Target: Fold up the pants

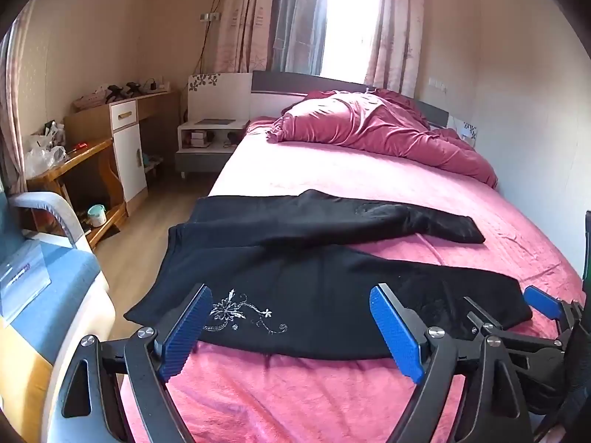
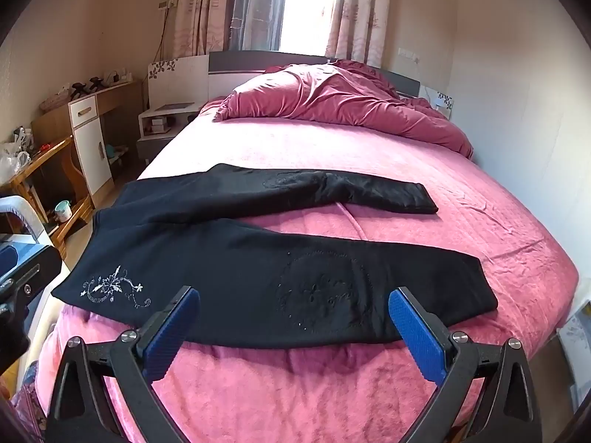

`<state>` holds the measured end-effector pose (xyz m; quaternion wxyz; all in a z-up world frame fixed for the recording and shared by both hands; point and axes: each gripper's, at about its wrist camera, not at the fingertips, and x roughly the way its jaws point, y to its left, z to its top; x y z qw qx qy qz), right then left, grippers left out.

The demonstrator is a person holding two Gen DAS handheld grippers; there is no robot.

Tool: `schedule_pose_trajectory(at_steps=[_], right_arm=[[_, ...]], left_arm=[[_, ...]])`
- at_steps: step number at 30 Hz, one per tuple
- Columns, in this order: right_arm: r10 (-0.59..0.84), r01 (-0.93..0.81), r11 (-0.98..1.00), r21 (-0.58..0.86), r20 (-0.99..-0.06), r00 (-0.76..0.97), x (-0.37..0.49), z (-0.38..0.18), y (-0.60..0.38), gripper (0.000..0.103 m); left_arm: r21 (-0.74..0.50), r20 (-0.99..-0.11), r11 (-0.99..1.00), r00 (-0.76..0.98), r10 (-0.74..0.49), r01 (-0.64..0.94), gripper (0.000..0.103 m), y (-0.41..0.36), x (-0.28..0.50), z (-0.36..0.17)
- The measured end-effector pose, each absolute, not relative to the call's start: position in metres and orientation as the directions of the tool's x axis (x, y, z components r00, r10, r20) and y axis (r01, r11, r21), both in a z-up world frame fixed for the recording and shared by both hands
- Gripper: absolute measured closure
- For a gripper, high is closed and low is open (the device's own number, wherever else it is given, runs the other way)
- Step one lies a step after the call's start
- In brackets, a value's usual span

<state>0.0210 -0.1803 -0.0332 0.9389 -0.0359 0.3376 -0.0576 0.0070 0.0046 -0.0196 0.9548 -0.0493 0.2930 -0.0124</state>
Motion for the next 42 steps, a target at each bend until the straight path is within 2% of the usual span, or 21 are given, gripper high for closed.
schedule_pose_trajectory(at_steps=[42], right_arm=[[-0.114,0.068,0.993,-0.096,-0.642,0.758,0.022,-0.041,-0.178,0.0]], left_arm=[[-0.083,-0.587,0.996,0.809,-0.042,-0.009,0.014,0.001,0.01,-0.034]])
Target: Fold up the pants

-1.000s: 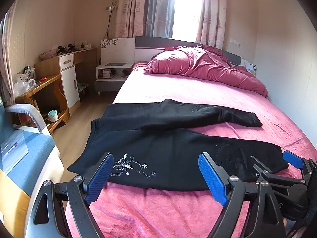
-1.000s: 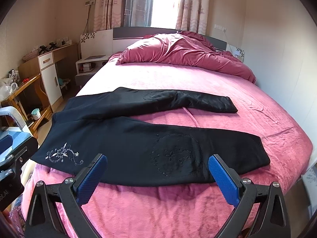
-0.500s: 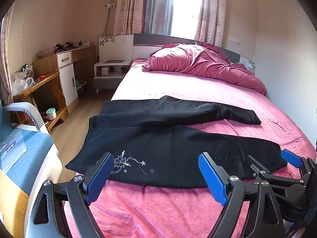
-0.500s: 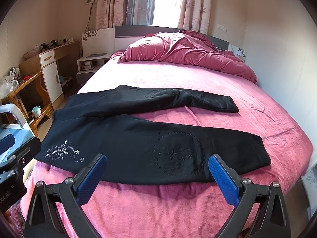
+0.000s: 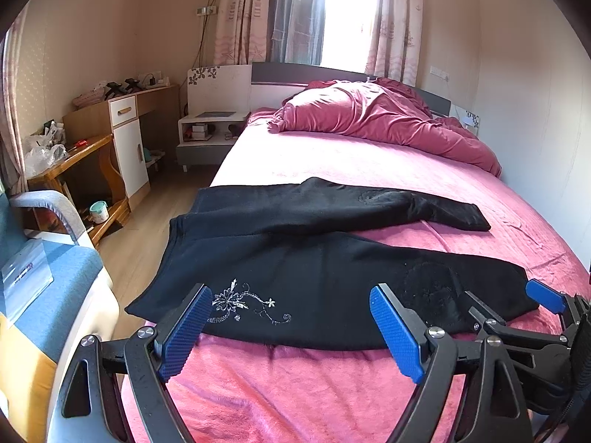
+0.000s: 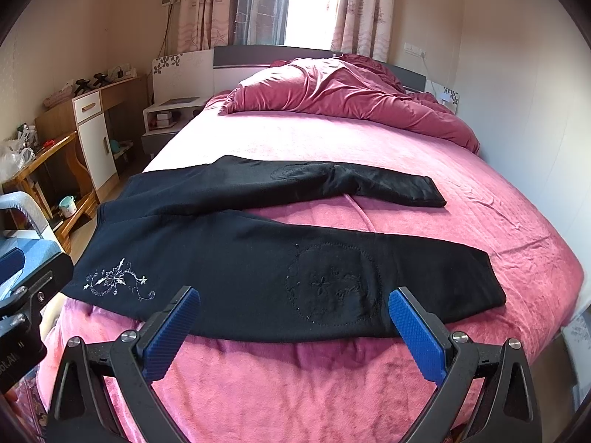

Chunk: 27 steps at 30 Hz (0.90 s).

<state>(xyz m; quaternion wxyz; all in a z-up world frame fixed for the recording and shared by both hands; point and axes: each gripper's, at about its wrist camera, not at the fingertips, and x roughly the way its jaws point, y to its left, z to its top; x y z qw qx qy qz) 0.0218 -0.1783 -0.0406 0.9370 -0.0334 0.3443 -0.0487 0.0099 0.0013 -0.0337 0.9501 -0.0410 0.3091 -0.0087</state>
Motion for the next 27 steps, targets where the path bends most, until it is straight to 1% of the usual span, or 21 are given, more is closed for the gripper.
schedule_pose_trajectory(at_steps=[20,27], right_arm=[[-0.105,0.068,0.994,-0.08,-0.68,0.726,0.027,-0.057,-0.184,0.0],[-0.049,0.054,0.998,-0.016,-0.729,0.683,0.037,-0.074,-0.2,0.0]], left_arm=[[-0.065,-0.619,0.998,0.785,-0.03,-0.014,0.014,0.003,0.015,-0.039],[-0.085,-0.698,0.996,0.714,-0.05,-0.013,0.014,0.015,0.033,-0.065]])
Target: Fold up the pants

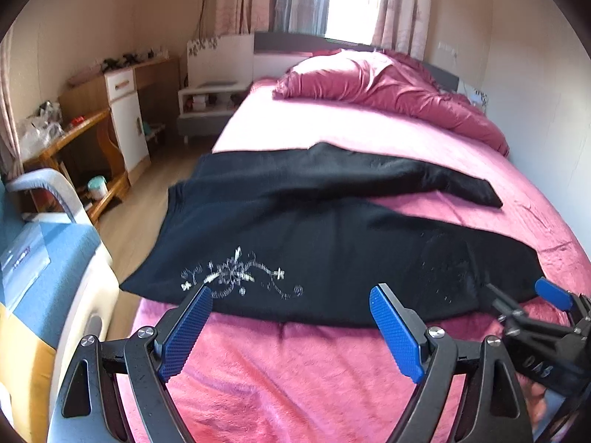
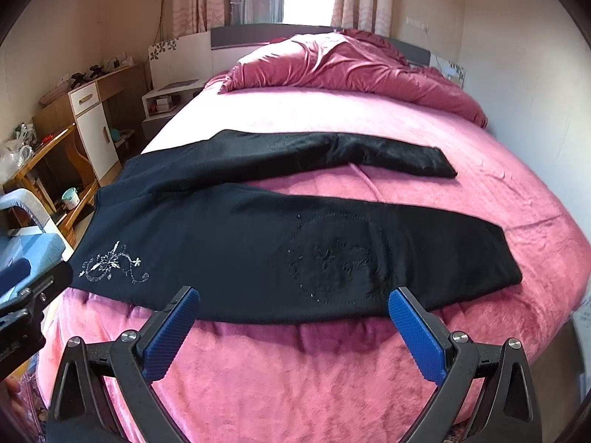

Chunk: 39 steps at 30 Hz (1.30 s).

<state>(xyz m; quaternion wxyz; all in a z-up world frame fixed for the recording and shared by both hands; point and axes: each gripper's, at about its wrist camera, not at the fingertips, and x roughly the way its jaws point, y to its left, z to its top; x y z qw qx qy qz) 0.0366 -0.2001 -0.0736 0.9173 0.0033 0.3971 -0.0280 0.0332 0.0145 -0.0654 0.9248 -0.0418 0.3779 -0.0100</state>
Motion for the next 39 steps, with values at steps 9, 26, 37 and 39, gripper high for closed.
schedule_pose_trajectory(at_steps=[9,26,37,39], right_arm=[[0.252,0.126,0.92,0.372,-0.805,0.538,0.055,-0.122,-0.28,0.003],[0.151,0.617,0.493,0.613,-0.759,0.633,0.018,-0.197,-0.501,0.039],[0.018,0.68,0.547,0.488,-0.819,0.573,0.079,-0.194,-0.537,0.071],[-0.004,0.671,0.601,0.433,-0.839,0.544,0.089,-0.189,-0.537,0.087]], left_arm=[[-0.298,-0.823,0.949,0.531,-0.201,-0.103,0.003,0.067,0.068,-0.125],[-0.396,-0.873,0.83,0.44,-0.209,-0.392,0.034,0.167,0.102,-0.192],[-0.418,-0.856,0.793,0.484,-0.181,-0.443,0.085,0.191,0.122,-0.196],[-0.418,-0.85,0.804,0.494,-0.181,-0.424,0.093,0.193,0.127,-0.192]])
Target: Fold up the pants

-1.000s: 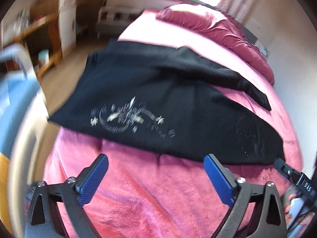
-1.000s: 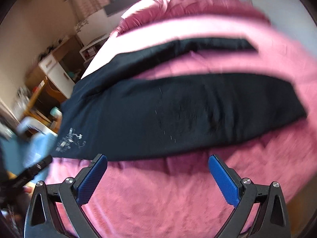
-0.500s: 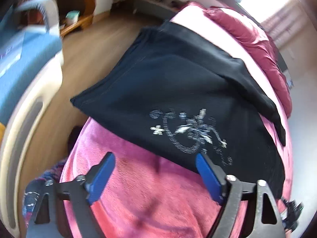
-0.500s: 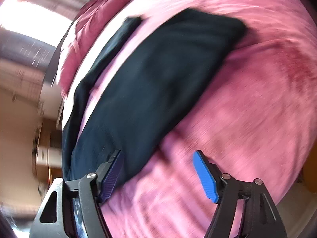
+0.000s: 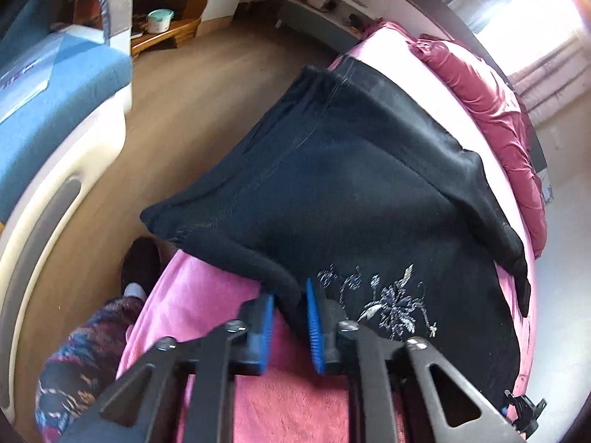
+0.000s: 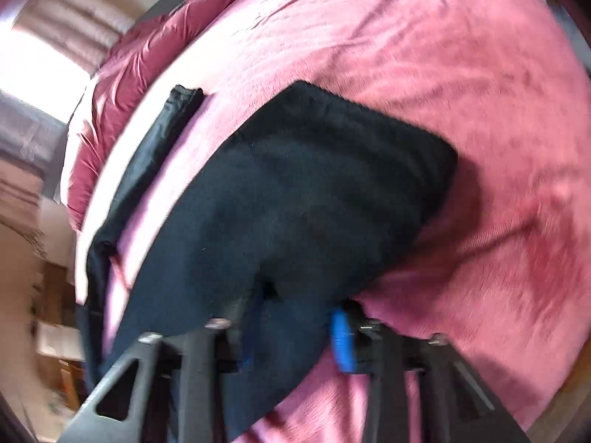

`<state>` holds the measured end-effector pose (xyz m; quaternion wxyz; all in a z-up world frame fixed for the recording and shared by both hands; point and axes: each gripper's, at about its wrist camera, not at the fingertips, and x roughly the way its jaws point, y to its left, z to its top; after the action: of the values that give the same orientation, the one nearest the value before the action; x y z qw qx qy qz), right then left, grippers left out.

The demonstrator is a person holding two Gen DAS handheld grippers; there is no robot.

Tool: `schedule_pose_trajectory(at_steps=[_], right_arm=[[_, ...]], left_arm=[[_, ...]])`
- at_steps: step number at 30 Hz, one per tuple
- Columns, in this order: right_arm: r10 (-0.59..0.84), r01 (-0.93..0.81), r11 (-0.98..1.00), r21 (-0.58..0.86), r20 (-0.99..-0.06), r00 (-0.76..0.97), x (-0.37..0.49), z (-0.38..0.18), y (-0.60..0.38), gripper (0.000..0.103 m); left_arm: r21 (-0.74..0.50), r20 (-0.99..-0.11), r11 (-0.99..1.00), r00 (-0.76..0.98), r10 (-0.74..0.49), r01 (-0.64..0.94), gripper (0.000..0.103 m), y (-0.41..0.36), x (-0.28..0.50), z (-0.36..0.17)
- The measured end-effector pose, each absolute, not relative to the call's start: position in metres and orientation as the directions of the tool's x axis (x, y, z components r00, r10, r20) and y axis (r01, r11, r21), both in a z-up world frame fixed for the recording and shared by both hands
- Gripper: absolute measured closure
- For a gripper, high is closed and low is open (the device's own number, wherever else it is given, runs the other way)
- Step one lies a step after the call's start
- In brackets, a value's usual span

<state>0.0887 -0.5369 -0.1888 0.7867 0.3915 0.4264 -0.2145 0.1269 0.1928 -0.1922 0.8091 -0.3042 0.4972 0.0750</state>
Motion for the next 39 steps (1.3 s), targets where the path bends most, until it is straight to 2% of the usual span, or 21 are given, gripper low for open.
schedule_pose_trajectory(at_steps=[6,13,18,25,26,28,29,30,35,39], right_arm=[[-0.09,0.621,0.721,0.307,-0.847,0.524,0.086,-0.153,-0.529,0.089],[-0.125,0.611,0.741,0.279,-0.836,0.534,0.057,-0.131,-0.527,0.09],[-0.14,0.639,0.72,0.272,-0.844,0.517,0.03,-0.135,-0.537,0.09],[-0.121,0.682,0.691,0.24,-0.891,0.437,0.019,-0.167,-0.548,0.089],[-0.112,0.685,0.685,0.246,-0.894,0.434,0.018,-0.17,-0.548,0.087],[-0.109,0.698,0.669,0.255,-0.896,0.432,0.014,-0.172,-0.551,0.075],[-0.119,0.708,0.662,0.245,-0.898,0.423,0.011,-0.171,-0.552,0.059],[-0.142,0.717,0.657,0.232,-0.896,0.42,0.006,-0.166,-0.553,0.05],[-0.249,0.712,0.682,0.169,-0.861,0.443,-0.009,-0.133,-0.542,0.049],[-0.207,0.637,0.744,0.205,-0.835,0.51,0.003,-0.115,-0.511,0.043]], left_arm=[[-0.398,-0.842,0.834,0.514,-0.167,-0.382,0.096,0.189,0.125,-0.173],[-0.418,-0.812,0.844,0.555,-0.182,-0.335,0.096,0.189,0.108,-0.143],[-0.427,-0.804,0.844,0.563,-0.191,-0.324,0.097,0.187,0.093,-0.132],[-0.327,-0.888,0.89,0.425,-0.174,-0.319,0.094,0.176,0.085,-0.16],[-0.304,-0.902,0.893,0.402,-0.158,-0.331,0.092,0.176,0.088,-0.164],[-0.301,-0.907,0.893,0.389,-0.159,-0.336,0.085,0.177,0.09,-0.164],[-0.302,-0.909,0.893,0.385,-0.163,-0.335,0.083,0.179,0.092,-0.16],[-0.297,-0.911,0.893,0.382,-0.159,-0.337,0.08,0.183,0.093,-0.156],[-0.273,-0.896,0.897,0.431,-0.107,-0.346,0.08,0.21,0.088,-0.127],[-0.339,-0.861,0.86,0.493,-0.121,-0.382,0.08,0.238,0.112,-0.108]])
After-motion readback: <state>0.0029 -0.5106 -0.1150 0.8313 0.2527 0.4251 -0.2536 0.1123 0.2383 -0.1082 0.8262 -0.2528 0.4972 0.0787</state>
